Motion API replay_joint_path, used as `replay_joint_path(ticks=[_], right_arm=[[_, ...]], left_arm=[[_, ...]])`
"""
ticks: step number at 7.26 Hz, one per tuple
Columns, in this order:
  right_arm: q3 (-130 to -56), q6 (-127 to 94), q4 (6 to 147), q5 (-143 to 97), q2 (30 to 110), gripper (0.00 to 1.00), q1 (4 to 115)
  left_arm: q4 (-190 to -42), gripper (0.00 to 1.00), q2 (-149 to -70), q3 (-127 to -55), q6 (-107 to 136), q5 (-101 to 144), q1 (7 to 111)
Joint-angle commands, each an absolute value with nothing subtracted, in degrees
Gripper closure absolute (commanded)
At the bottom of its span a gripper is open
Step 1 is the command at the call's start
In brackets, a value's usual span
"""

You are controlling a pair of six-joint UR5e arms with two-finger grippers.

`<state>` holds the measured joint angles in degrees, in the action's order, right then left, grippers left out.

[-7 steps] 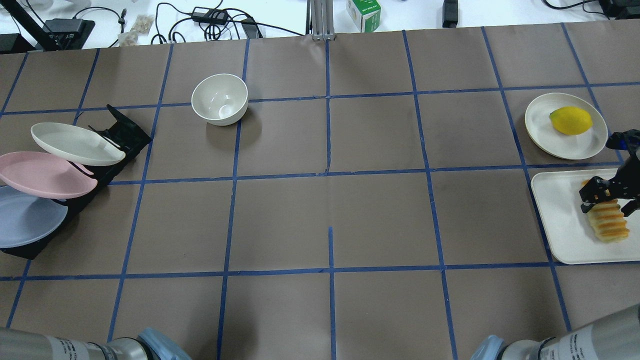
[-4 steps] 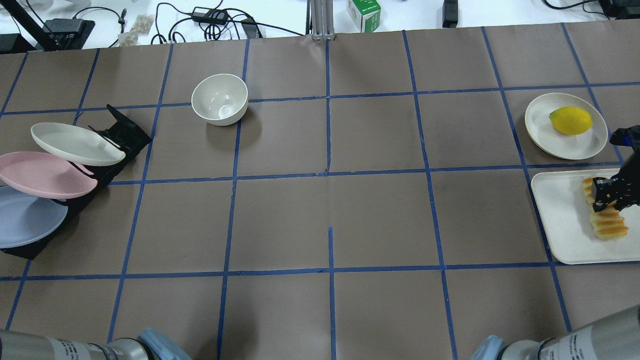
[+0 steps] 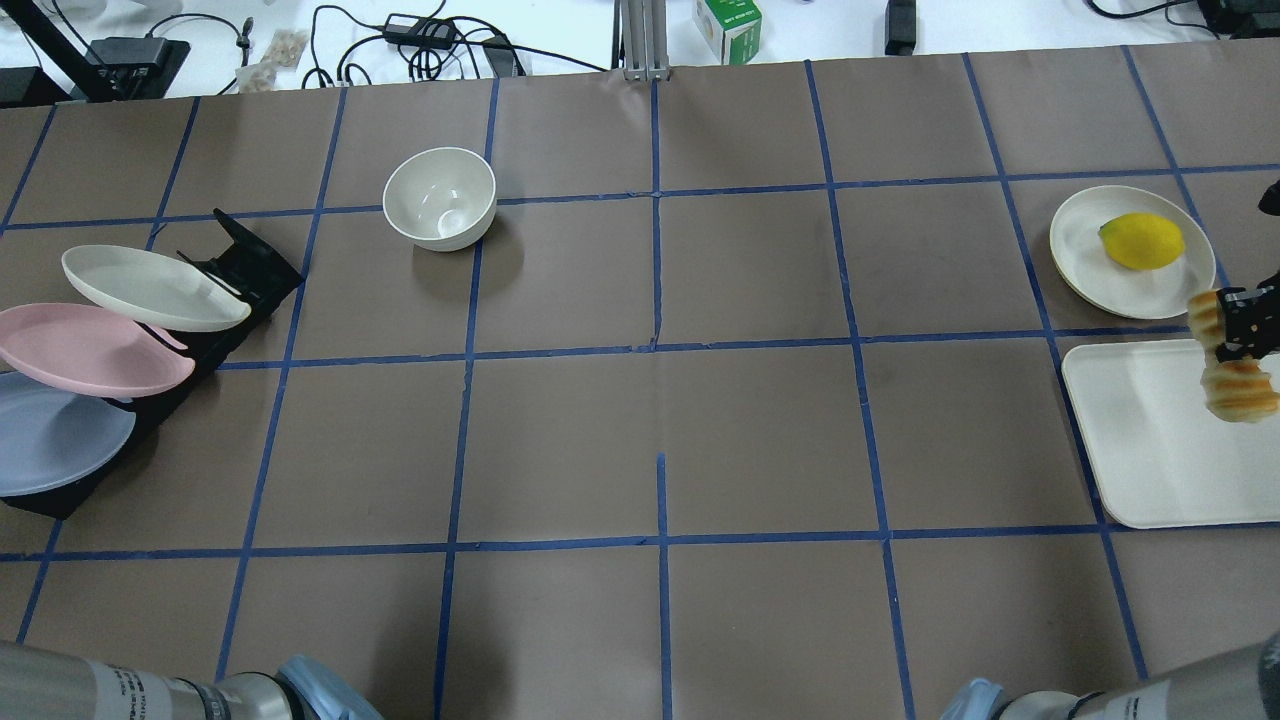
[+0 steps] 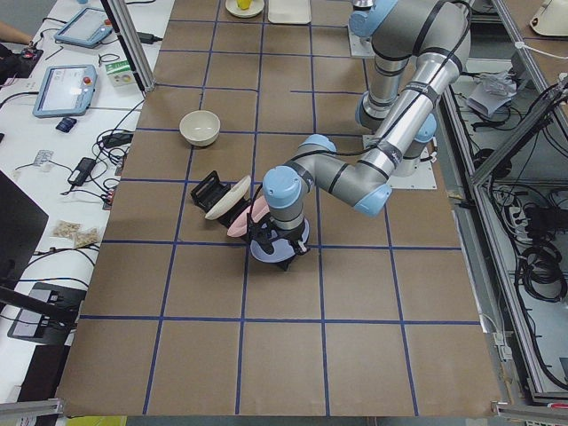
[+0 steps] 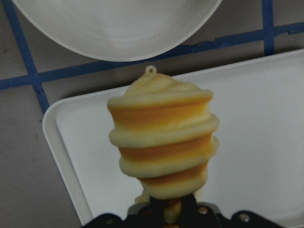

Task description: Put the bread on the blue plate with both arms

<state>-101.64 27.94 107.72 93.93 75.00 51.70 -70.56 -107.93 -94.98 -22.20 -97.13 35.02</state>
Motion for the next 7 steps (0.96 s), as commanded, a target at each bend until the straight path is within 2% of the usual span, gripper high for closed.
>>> replay_joint_path(ticks=[1,2,3,4,5,6,7], right_arm=[[-97.3,24.3,100.8,93.4,77.4,1.0,55.4],[-96.4,22.3,98.4,92.5,78.6,1.0,56.5],[-96.2,21.2,97.7,91.9,79.4,1.0,57.7],[-96.2,20.1,96.9,91.8,79.8,1.0,58.7],[-96.2,20.0,96.8,91.8,80.5,1.0,59.1],[-96.2,20.0,96.7,91.8,80.5,1.0,59.1],[-96.2,20.0,96.7,91.9,80.5,1.0,59.1]], left_arm=[[-69.9,0.43,-109.3,-95.1,-22.2,-97.2,35.0],[-70.0,0.43,-110.0,-95.2,-22.1,-97.3,35.0],[-70.0,0.49,-110.7,-95.3,-22.2,-97.5,35.0],[-70.0,0.67,-110.9,-95.2,-22.3,-97.6,35.0],[-70.2,0.92,-111.0,-95.2,-22.3,-97.6,35.0],[-70.5,1.0,-111.0,-95.2,-22.4,-97.6,35.0],[-70.7,1.0,-111.1,-95.2,-22.4,-97.7,35.0]])
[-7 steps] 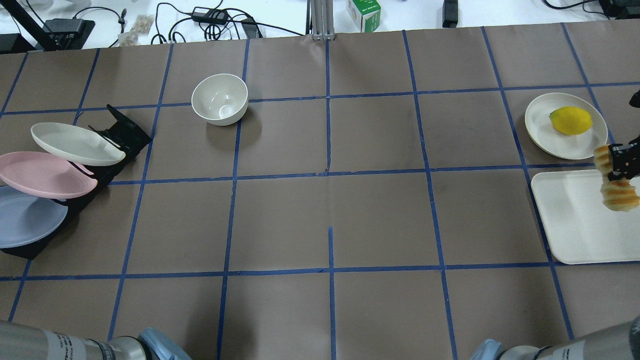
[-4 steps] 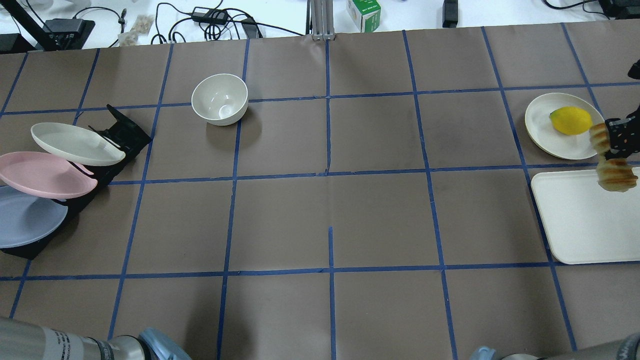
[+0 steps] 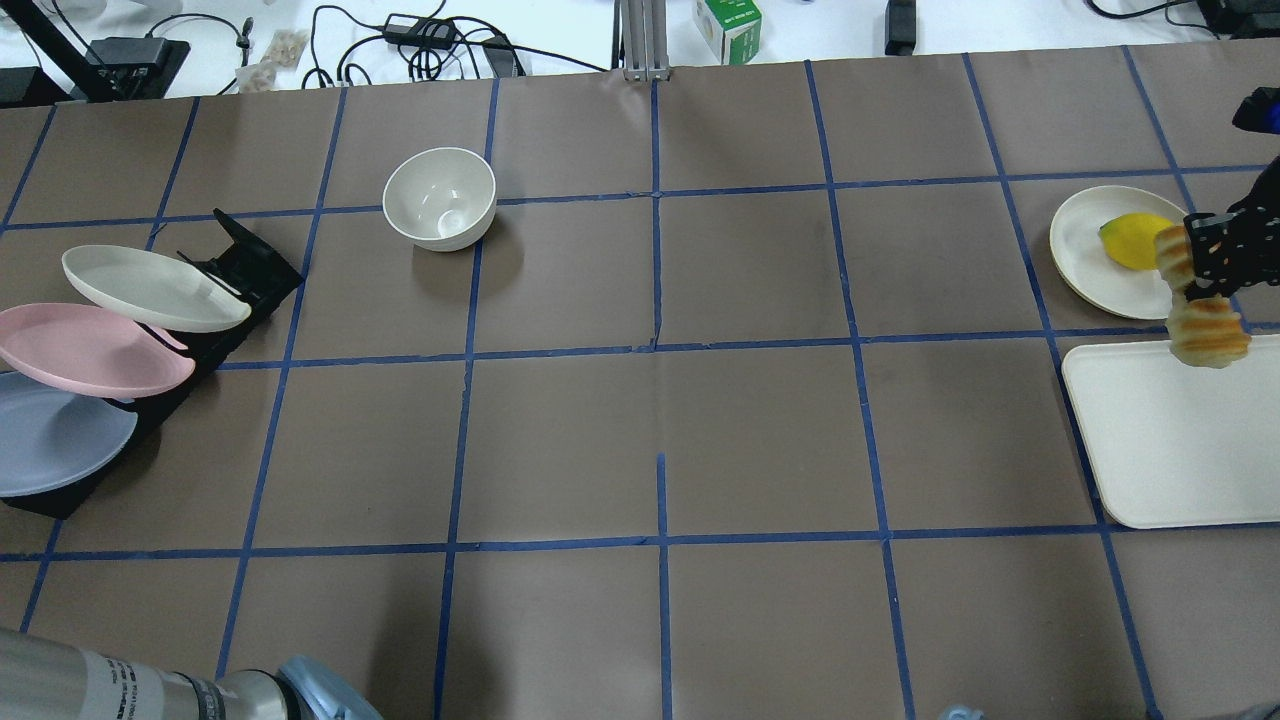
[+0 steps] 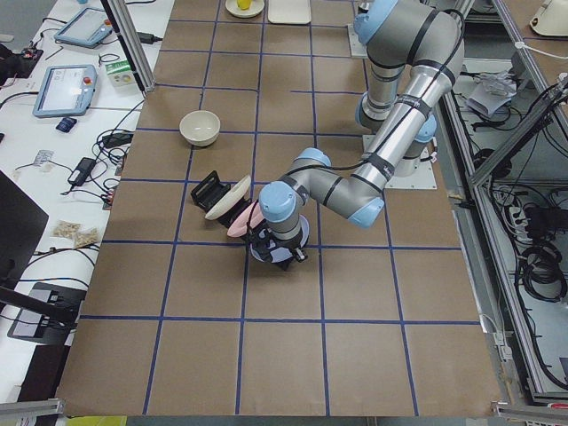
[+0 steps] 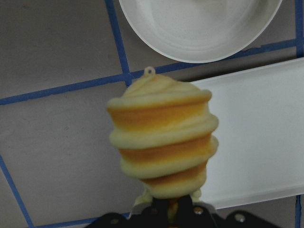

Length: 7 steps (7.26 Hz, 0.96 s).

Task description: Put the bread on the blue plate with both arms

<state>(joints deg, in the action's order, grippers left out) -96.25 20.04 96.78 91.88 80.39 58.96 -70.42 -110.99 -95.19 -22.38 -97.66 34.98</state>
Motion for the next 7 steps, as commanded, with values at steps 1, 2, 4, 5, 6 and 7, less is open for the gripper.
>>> replay_joint_path(ticks=[1,2,4,5,6,7], right_arm=[[-96.3,20.0,96.7,91.9,80.5,1.0,59.1],[-96.3,20.0,96.6,91.8,80.6,1.0,59.1],[-96.2,20.0,96.3,91.8,80.9,1.0,59.4],[-96.2,19.5,96.2,91.8,80.9,1.0,59.9],[-96.2,18.8,96.2,91.8,81.4,1.0,60.0],[-96.3,18.8,96.2,91.8,81.8,1.0,60.6]], left_arm=[[-70.8,1.0,-111.0,-94.8,-22.4,-97.7,35.0],[-71.1,1.0,-110.1,-94.2,-22.5,-99.2,35.0],[-71.3,1.0,-108.6,-93.5,-22.6,-100.7,34.9],[-75.3,1.0,-107.1,-91.9,-22.6,-100.9,34.9],[-82.2,1.0,-104.8,-88.0,-22.6,-100.6,34.9],[-87.4,1.0,-102.2,-85.6,-22.5,-100.3,35.1]])
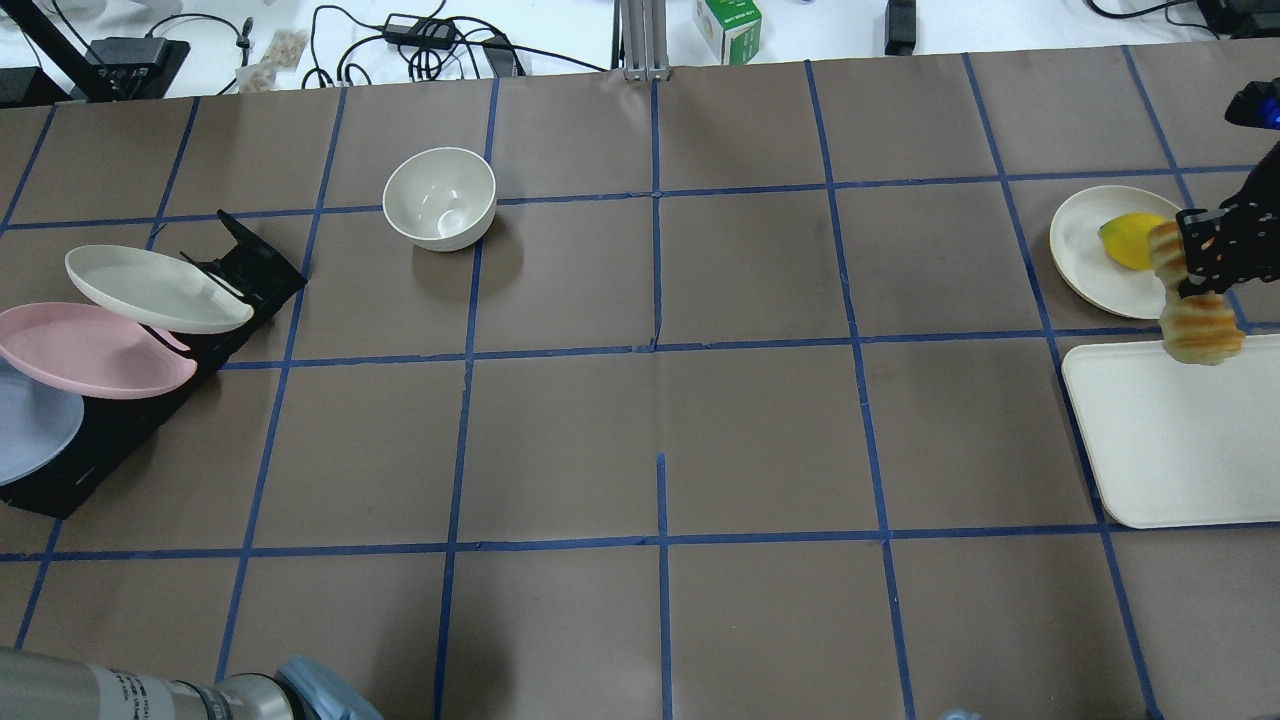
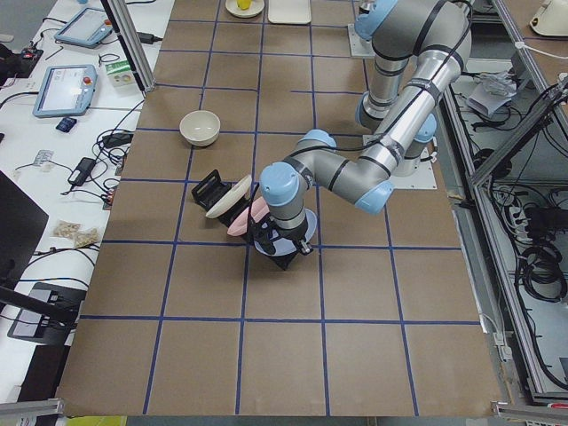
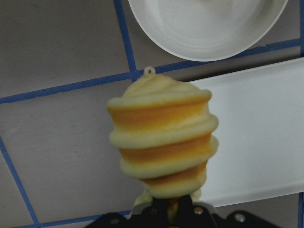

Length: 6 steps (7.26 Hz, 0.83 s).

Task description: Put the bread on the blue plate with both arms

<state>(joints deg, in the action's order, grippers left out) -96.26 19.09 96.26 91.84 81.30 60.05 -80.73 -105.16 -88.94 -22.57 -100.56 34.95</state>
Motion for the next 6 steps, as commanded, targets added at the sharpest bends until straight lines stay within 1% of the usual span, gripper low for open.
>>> replay_joint_path(ticks=[1,2,3,5,6], right_arm=[[-96.3,17.1,96.2,91.8,82.0,1.0,61.9],[-96.2,15.7,95.1,91.8,82.8,1.0,63.2],[-96.2,14.3,94.7,91.8,83.2,1.0,64.1],[-96.2,12.9,94.1,91.8,83.7,1.0,65.1],[-96.3,12.9,94.0,91.8,84.0,1.0,65.5]], left_arm=[[-92.8,1.0,-100.2,-86.6,-22.7,-99.2,34.6],[-98.9,1.0,-97.5,-87.6,-22.4,-97.9,35.0],[-103.2,1.0,-95.7,-88.6,-22.7,-89.8,35.3],[-102.0,1.0,-94.0,-95.5,-21.2,-82.2,42.9],[-95.7,1.0,-94.0,-98.8,-17.2,-79.9,47.7]])
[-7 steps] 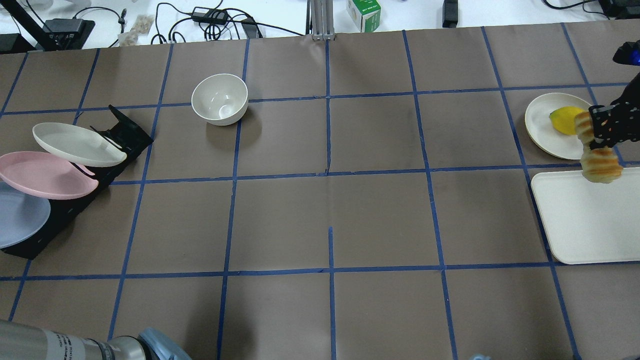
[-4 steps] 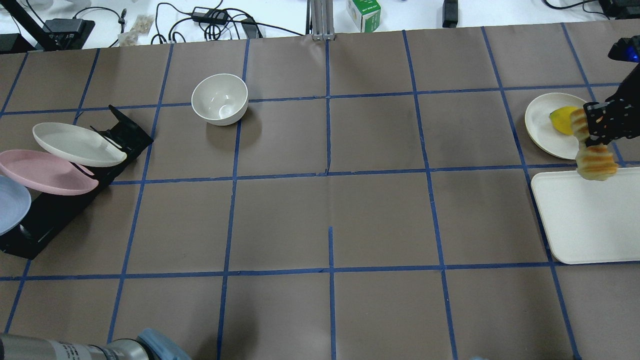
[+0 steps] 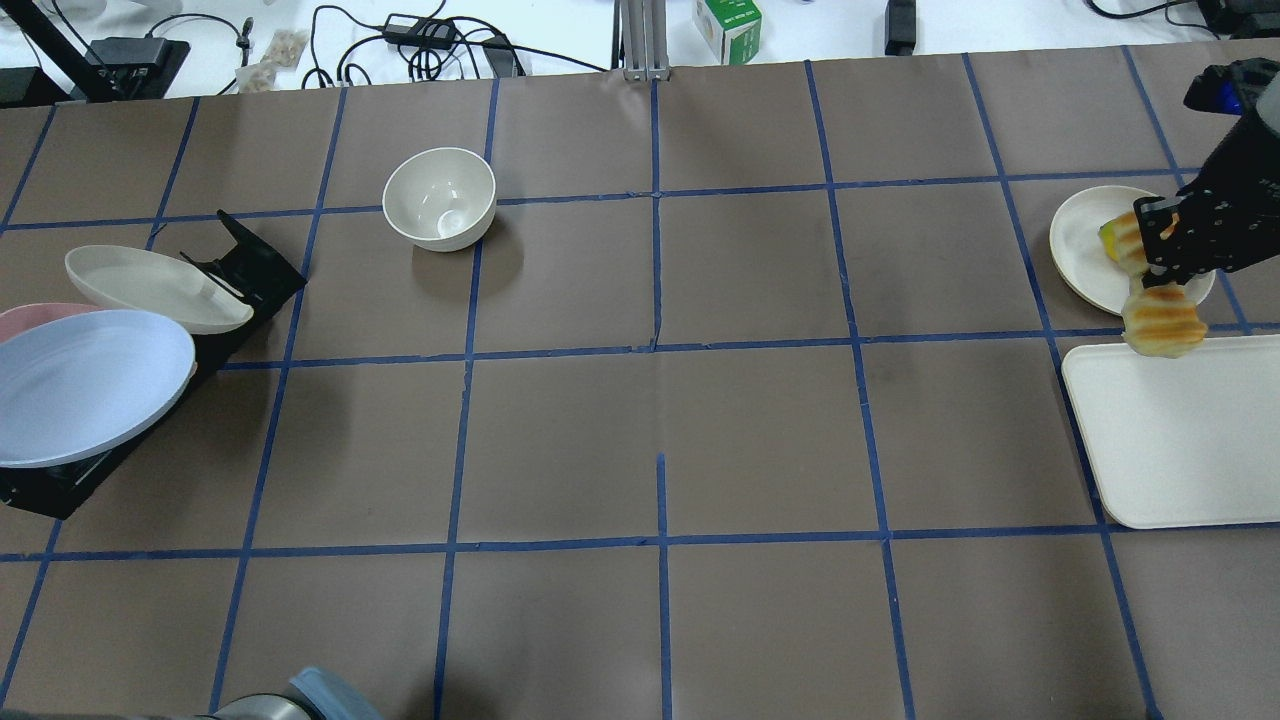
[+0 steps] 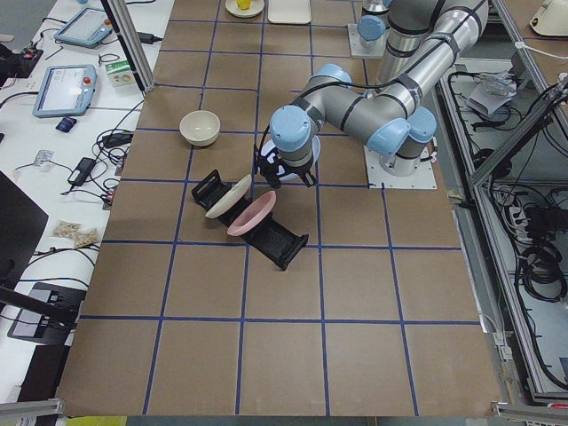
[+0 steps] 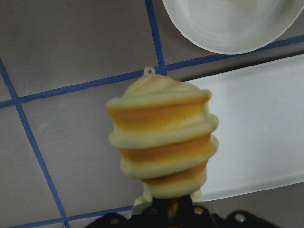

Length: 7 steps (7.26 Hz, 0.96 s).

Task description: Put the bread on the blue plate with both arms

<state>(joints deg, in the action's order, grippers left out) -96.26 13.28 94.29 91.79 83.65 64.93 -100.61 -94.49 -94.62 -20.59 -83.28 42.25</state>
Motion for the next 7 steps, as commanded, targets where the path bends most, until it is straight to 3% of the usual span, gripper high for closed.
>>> replay_joint_path(ticks=[1,4,7], right_arm=[[-96.4,12.6,94.0,90.9,84.4,1.0,65.7],[-96.3,10.9,92.3,89.9,85.1,1.0,67.1],[-96.5,7.6,92.2,89.9,86.0,1.0,71.2]], left_arm=[[-89.6,1.0,-94.4,-101.5,-10.5,-77.6,54.3],[-66.6,1.0,-98.2,-103.4,4.9,-71.6,74.1],[-44.7,1.0,-100.1,-117.2,20.4,-65.3,83.6]])
